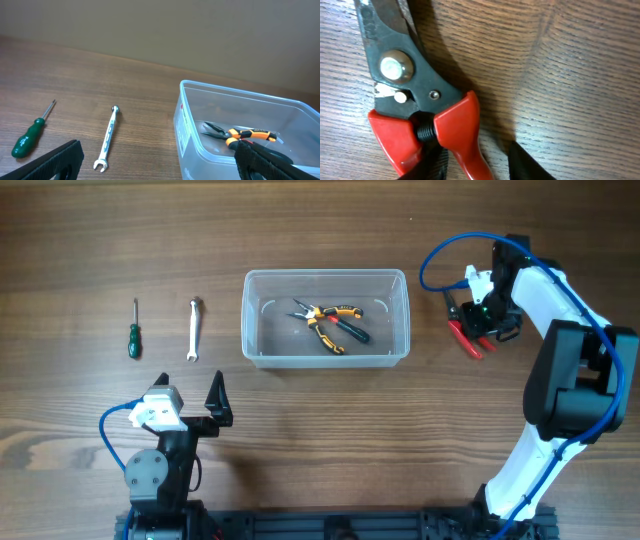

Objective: Pack container
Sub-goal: 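Lower the right gripper onto the pruning shears pivot and close, then lift the shears and carry them into the container with the right gripper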

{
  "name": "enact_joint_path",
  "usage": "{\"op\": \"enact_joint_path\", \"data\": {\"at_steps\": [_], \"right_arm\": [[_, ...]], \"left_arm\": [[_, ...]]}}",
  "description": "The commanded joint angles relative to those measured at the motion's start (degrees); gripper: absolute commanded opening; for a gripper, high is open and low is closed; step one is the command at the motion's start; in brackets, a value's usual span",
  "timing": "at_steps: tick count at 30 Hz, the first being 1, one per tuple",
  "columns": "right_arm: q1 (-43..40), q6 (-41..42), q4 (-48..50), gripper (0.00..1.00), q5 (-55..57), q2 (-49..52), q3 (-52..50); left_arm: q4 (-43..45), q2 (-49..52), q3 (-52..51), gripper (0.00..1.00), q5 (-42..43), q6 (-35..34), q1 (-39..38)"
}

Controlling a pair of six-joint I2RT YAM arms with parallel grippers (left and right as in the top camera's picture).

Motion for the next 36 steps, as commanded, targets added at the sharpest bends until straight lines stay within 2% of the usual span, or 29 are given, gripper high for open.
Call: {"op": "enact_joint_path", "data": {"at_steps": [1, 8, 20, 31, 36], "right_arm": [[0.5, 0.1, 0.7, 0.21, -0.9, 2.6, -0.4], [0.5, 0.1, 1.1, 0.08, -0.9, 2.6, -0.4], [0.5, 3.3, -0.6, 0.04, -0.9, 2.6, 1.8], [3.2, 2.3, -14.8, 0.04, -1.6, 1.0, 25.7], [9.4, -6.6, -21.2, 0.04, -2.4, -0.8, 35.3]], "left_arm": [[0.0, -0.4, -0.4, 1.00, -0.1, -0.7, 0.4], [0.0, -0.4, -0.4, 1.00, -0.1, -0.7, 0.4], [0.0, -0.4, -0.4, 1.00, -0.1, -0.7, 0.4], [0.0, -0.4, -0.4, 1.00, -0.1, -0.7, 0.4], [0.0, -0.4, -0.4, 1.00, -0.1, -0.7, 0.4]]}}
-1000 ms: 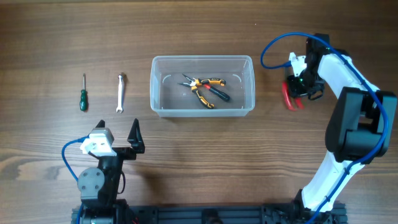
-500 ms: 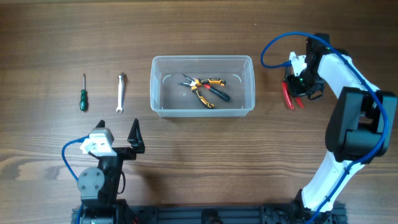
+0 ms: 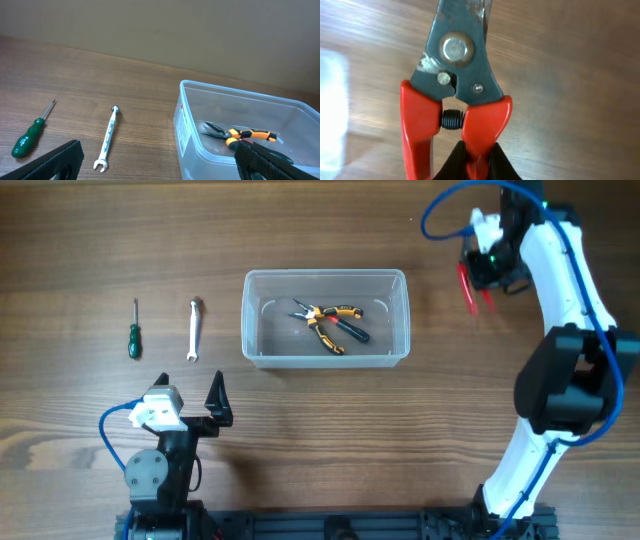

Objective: Pack container
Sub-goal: 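Lift the shears and carry them into the container with the right gripper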

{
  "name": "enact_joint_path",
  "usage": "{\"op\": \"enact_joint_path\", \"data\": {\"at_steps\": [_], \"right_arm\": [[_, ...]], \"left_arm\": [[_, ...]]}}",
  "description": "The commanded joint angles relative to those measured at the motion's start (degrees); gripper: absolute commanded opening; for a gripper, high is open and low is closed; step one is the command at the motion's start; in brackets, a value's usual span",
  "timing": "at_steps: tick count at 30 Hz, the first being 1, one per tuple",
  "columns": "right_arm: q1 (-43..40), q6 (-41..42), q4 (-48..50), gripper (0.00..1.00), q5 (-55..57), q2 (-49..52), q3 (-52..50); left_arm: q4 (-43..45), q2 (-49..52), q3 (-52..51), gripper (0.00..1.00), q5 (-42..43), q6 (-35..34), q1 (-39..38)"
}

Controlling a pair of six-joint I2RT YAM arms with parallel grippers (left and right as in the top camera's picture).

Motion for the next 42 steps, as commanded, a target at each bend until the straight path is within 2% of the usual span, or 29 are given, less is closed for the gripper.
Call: {"op": "enact_joint_path", "data": {"at_steps": [1, 6, 14, 18, 27, 42], "right_arm": [[6.4, -7.9, -2.2, 0.04, -1.7, -3.7, 6.4], [16.1, -17.7, -3.9, 0.04, -1.7, -5.7, 6.6], [29.5, -22.8, -7.1, 0.04, -1.6, -5.7, 6.5], [33.0, -23.3, -6.4, 0.04, -2.1, -5.4, 4.9], [33.3, -24.0, -5.3, 0.04, -8.8, -3.1, 4.3], [33.3, -24.0, -2.3, 0.05, -9.3, 3.7, 4.0]], "left_arm": [[0.1, -0.4, -0.4, 1.00, -0.2, -0.7, 0.4], [0.1, -0.4, -0.4, 1.00, -0.2, -0.7, 0.4], [0.1, -0.4, -0.4, 1.00, -0.2, -0.7, 0.4], [0.1, -0.4, -0.4, 1.00, -0.2, -0.7, 0.4], [0.1, -0.4, -0.4, 1.00, -0.2, -0.7, 0.4], [0.1, -0.4, -0.4, 1.00, -0.2, -0.7, 0.4]]}}
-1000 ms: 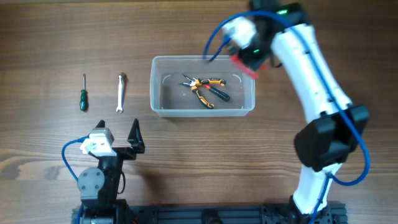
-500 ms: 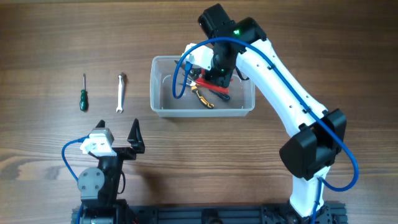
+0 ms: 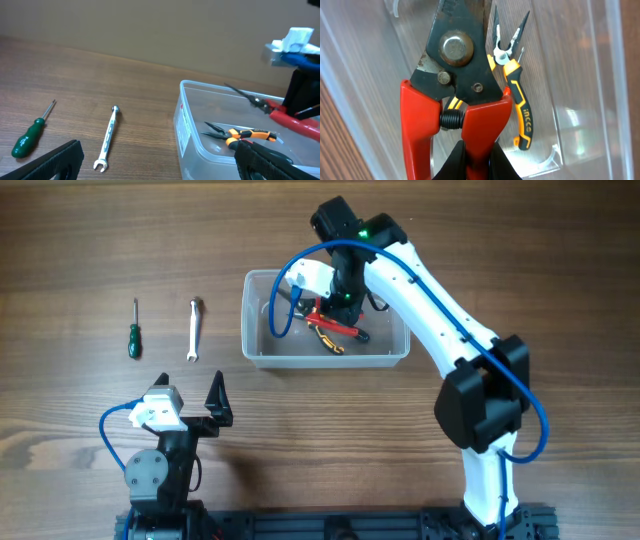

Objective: Pack container
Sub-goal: 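Lift the shears and carry them into the container with the right gripper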

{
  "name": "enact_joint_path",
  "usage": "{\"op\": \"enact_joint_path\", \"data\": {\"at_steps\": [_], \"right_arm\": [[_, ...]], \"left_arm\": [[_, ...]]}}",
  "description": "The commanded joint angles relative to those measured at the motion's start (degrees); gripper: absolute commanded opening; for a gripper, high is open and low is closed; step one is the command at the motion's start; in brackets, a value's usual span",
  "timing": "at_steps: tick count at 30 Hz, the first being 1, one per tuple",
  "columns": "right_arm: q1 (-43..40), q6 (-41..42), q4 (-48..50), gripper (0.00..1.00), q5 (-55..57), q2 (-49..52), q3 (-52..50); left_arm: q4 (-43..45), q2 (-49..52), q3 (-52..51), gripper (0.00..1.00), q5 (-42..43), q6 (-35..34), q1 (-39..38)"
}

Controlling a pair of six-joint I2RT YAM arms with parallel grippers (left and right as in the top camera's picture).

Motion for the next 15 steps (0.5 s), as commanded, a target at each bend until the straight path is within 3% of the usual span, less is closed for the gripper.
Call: {"op": "enact_joint_path", "data": {"at_steps": [1, 15], "right_arm": [[-0.1, -0.7, 1.4, 0.05, -1.7, 1.5, -0.2], [-0.1, 1.0, 2.5, 0.05, -1.7, 7.5, -0.2]], "left_arm": [[0.0, -0.4, -0.4, 1.00, -0.1, -0.7, 0.4], [0.0, -0.4, -0.4, 1.00, -0.1, -0.7, 0.4]]}}
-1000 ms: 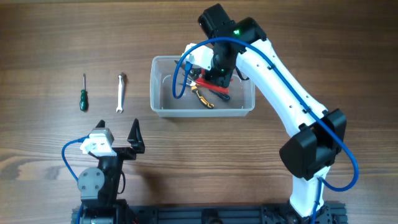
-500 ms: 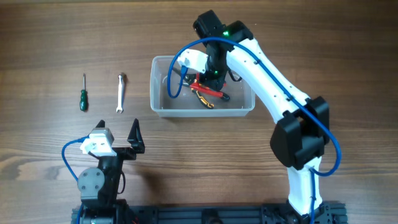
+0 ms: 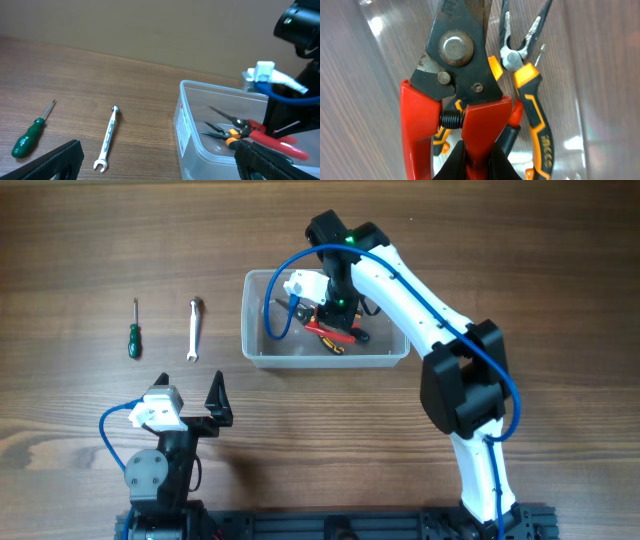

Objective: Pack container
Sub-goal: 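Lift the shears and carry them into the container with the right gripper, then open the right gripper and withdraw it to the right side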

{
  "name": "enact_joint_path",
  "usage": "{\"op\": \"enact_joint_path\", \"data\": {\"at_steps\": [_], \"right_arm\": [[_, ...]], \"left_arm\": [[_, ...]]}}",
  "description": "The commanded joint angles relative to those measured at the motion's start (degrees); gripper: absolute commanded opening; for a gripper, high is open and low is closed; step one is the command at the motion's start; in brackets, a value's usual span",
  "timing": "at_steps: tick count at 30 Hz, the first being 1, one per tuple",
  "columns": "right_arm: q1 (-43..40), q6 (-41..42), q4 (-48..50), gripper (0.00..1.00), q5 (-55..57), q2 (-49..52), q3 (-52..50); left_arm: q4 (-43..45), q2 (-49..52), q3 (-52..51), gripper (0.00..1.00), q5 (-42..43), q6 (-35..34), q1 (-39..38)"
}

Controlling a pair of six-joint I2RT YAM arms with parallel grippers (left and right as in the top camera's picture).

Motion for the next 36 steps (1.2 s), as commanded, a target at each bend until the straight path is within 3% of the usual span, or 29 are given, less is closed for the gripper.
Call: {"op": "enact_joint_path", "data": {"at_steps": [1, 6, 11, 17, 21, 27, 36], "right_arm": [[-0.1, 0.9, 0.4, 0.06, -1.6, 1.1, 0.1], [-0.3, 2.3, 1.2, 0.24, -1.5, 1.4, 0.1], [-0.9, 2.9, 1.5, 0.60, -1.3, 1.4, 0.1], [-1.0, 5.9, 1.2, 0.73, -1.1, 0.2, 2.9], [-1.0, 8.8, -0.2, 0.98, 3.2, -2.7, 10.0], [-2.7, 18.7, -0.5, 1.00, 14.2, -10.8, 21.1], [-14.0, 30.7, -5.8, 1.00, 20.0, -25.0, 21.2]], "left_arm": [[0.0, -0.4, -0.4, 1.00, -0.2, -0.7, 0.4], [0.1, -0.4, -0.4, 1.00, -0.2, -0.7, 0.4], [0.0, -0.4, -0.4, 1.00, -0.2, -0.7, 0.4], [0.1, -0.4, -0.4, 1.00, -0.2, -0.7, 0.4], [0.0, -0.4, -0.4, 1.00, -0.2, -0.7, 0.4], [0.0, -0.4, -0.4, 1.00, -0.2, -0.7, 0.4], [0.0, -0.4, -0.4, 1.00, -0.2, -0.7, 0.4]]}}
